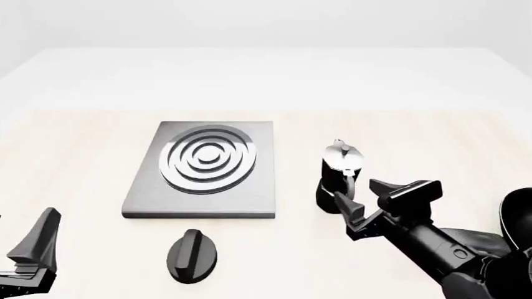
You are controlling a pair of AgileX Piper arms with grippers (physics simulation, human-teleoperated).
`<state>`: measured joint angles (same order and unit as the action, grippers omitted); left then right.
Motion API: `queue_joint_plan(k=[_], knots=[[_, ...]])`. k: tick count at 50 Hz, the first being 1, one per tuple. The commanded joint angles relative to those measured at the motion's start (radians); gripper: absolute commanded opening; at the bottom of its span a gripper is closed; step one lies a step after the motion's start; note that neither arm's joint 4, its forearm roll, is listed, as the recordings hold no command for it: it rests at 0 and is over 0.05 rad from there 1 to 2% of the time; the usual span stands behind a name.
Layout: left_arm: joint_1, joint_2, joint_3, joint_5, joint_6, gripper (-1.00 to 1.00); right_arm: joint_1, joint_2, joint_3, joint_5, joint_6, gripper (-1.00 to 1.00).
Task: Put the moka pot on the stove.
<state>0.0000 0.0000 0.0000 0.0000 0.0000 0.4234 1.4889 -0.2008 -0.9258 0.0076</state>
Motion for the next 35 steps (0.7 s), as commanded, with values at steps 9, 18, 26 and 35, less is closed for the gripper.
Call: queue_joint_plan(k=[9,18,26,35], knots=[[0.000,0.000,0.000,0.000,0.000,1.00,0.002,0.065,0.007,-0.062,0.020,1.00],[0.000,0.000,0.000,0.000,0.000,1.00,-0.003,0.094,0.013,-0.095,0.028,1.00],[0.000,0.000,0.000,0.000,0.000,1.00,0.001,0.113,0.010,-0.111,0.036,1.00],[0.000,0.000,0.000,0.000,0.000,1.00,0.001,0.139,0.005,-0.129,0.047,1.00]])
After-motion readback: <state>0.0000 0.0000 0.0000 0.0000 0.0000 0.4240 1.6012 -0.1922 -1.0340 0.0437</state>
